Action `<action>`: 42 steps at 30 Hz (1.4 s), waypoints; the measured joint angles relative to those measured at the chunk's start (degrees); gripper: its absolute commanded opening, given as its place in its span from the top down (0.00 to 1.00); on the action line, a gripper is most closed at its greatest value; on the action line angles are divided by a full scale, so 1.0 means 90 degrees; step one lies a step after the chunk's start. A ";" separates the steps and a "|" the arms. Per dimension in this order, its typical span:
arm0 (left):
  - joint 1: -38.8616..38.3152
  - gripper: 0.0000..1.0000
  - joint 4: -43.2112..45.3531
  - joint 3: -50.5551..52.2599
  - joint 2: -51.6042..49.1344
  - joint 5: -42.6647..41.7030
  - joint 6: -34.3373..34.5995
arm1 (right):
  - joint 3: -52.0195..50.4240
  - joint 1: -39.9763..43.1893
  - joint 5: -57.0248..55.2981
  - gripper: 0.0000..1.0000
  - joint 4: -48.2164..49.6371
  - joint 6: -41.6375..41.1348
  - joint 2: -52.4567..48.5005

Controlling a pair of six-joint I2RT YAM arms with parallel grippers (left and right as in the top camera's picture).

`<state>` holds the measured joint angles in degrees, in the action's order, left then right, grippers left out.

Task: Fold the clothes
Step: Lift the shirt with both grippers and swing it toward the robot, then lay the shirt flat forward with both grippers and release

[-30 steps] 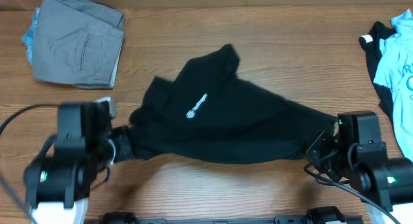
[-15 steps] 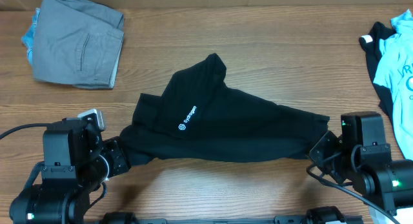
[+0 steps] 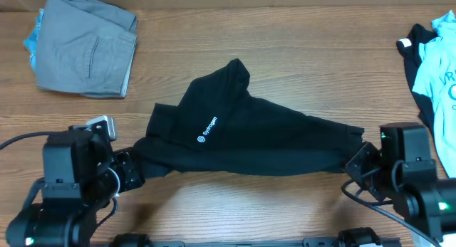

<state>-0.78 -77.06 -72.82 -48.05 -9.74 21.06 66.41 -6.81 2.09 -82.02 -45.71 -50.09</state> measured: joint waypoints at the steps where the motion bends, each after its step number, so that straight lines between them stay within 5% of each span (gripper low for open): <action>1: 0.0000 0.96 -0.0070 -0.0185 -0.0015 -0.0046 -0.0032 | 0.0134 0.0000 -0.0002 0.96 -0.0032 0.0036 0.0000; 16: 0.0000 0.96 -0.0945 -0.4571 0.0024 -0.0250 -0.0078 | 0.3507 0.0000 -0.0168 0.96 -0.0427 0.0452 0.0017; 26: 0.0000 0.96 -0.0590 -0.5411 -0.0104 0.0170 -0.0170 | 0.4789 -0.0005 -0.0763 0.96 0.0124 0.0495 -0.0005; 32: 0.0000 0.96 -0.0418 -0.5474 -0.1428 0.0376 -0.0291 | 0.4864 -0.0005 -0.0916 0.96 0.0500 0.0500 -0.0748; 39: 0.0000 0.96 0.0488 -0.5447 -0.4068 0.0736 -0.0452 | 0.4867 -0.0007 -0.0950 0.96 0.1503 0.0510 -0.2907; 40: 0.0000 0.95 0.0600 -0.5440 -0.4444 0.0758 -0.0476 | 0.4864 -0.0005 -0.0950 0.95 0.1622 0.0510 -0.3252; 42: 0.0000 0.64 0.0845 -0.5430 -0.5153 0.0780 -0.0510 | 0.4857 -0.0010 -0.0947 0.79 0.1841 0.0512 -0.3927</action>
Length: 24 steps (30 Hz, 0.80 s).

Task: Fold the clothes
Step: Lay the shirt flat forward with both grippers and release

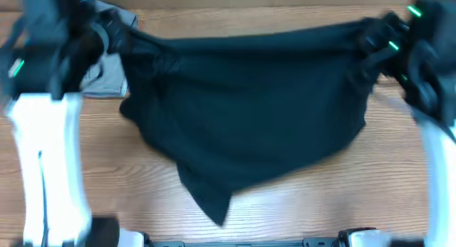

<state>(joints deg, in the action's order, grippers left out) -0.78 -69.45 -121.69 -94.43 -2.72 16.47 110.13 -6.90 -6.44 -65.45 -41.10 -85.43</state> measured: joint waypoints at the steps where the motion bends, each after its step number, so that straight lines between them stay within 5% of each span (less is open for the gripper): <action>1: 0.0000 0.42 0.0214 0.0015 -0.0464 0.0005 -0.0061 | -0.0007 0.0000 0.0000 0.62 0.0185 -0.0046 -0.0440; 2: 0.0000 0.13 0.0376 0.0017 -0.0724 0.0012 -0.0056 | -0.0010 -0.0002 -0.0005 0.37 0.0277 0.0019 -0.0673; 3: 0.0000 0.00 0.0644 0.0017 -0.1120 0.0029 -0.0053 | -0.0012 0.0000 -0.0015 0.11 0.0493 -0.0010 -0.1020; 4: 0.0000 0.00 0.0862 0.0017 -0.1440 0.0027 -0.0056 | -0.0012 0.0000 -0.0032 0.00 0.0648 0.0002 -0.1302; 13: 0.0000 0.00 0.0799 0.0129 -0.3667 -0.0136 -0.0053 | -0.0085 0.0015 -0.0117 0.00 0.0486 0.0425 -0.3164; 24: 0.0000 0.00 -0.0568 0.0146 -0.1996 -0.0233 -0.0053 | -0.0092 0.0367 -0.0194 0.00 -0.0831 0.0573 -0.2096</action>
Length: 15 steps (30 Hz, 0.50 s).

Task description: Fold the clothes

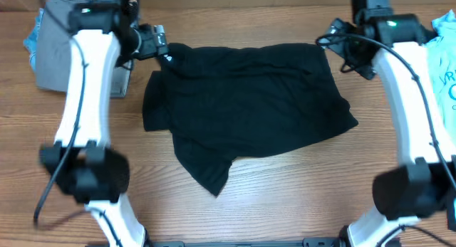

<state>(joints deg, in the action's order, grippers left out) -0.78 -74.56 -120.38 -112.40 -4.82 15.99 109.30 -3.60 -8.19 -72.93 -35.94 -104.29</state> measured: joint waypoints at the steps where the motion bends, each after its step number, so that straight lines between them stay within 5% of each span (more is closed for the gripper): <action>1: 0.0000 0.00 -0.0194 -0.0005 0.0304 -0.0022 0.0000 | 0.0002 0.0005 0.0002 0.00 -0.0148 0.0002 0.0155; 7: -0.0066 0.00 -0.1253 -0.0119 0.1651 -0.0136 0.0000 | 0.0010 0.0002 0.0056 0.00 -0.0981 -0.0002 0.0923; 15: -0.0430 0.00 -0.2412 -0.0117 0.2140 -0.0180 0.0017 | 0.0012 0.0002 0.0087 0.00 -0.2089 -0.0029 0.1430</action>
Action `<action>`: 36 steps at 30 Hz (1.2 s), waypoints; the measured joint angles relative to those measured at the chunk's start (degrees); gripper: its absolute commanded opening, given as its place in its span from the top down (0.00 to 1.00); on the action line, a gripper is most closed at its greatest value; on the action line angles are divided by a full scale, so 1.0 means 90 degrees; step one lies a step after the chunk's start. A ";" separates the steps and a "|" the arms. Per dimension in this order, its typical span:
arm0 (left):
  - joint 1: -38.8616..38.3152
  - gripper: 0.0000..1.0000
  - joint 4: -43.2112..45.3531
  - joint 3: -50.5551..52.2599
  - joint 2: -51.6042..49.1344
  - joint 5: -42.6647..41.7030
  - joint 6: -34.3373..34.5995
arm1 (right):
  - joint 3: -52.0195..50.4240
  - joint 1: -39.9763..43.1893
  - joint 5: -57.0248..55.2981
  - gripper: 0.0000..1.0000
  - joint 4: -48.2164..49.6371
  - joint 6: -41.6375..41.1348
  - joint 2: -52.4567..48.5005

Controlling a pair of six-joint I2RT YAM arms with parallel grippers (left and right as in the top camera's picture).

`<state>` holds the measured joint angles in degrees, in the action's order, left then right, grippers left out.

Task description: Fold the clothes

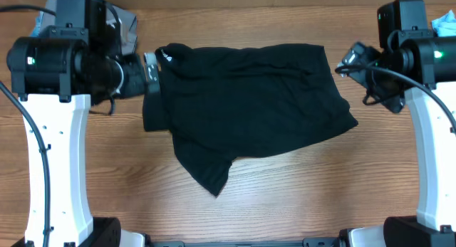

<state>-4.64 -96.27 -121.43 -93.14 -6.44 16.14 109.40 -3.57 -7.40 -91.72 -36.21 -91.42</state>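
Note:
A black shirt (249,104) lies spread on the wooden table (285,211) in the overhead view. A loose flap of it points toward the near edge at the lower left (206,176). My left gripper (152,74) is at the shirt's far left edge with its fingers spread, open, holding no cloth. My right gripper (345,62) hangs just off the shirt's far right corner. It is apart from the fabric and looks open. Both arms partly cover the table's outer sides.
Folded grey trousers (128,23) peek out behind my left arm at the far left. A light blue garment (445,23) lies at the far right corner. Bare wood runs along the near edge in front of the shirt.
Both grippers have come off the shirt's far corners and now sit lower and further out to the sides. The shirt lies where it was, with the same outline.
The shirt was first bunched in a low strip, a gripper at each end near the front edge. Then it hung spread in the air between both grippers. Then it lay on the table, the grippers at its far corners. Now both have let go.

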 measured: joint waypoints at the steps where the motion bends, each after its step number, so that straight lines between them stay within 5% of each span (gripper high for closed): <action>1: -0.0109 0.00 -0.0019 0.0041 0.0058 0.0000 0.0002 | 0.0000 0.0000 0.0002 0.00 -0.0138 -0.0010 0.0012; 9: -0.1707 0.00 0.0148 0.1576 0.0840 -0.0022 0.0260 | -0.0243 0.0027 -0.0010 0.00 -0.0112 -0.0027 0.0022; 23: -0.3728 0.09 0.2968 0.5821 0.0850 -0.0367 0.1093 | -0.1746 0.1166 -0.0007 0.00 0.1294 0.0034 0.0019; 36: -0.4391 0.16 0.3925 0.6443 -0.0991 -0.0301 0.1268 | -0.2516 0.1396 0.0391 0.00 0.2052 0.0362 -0.0221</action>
<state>-44.16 -60.95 -63.44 -102.06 -9.15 27.55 86.76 8.99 -3.88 -73.25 -32.95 -93.41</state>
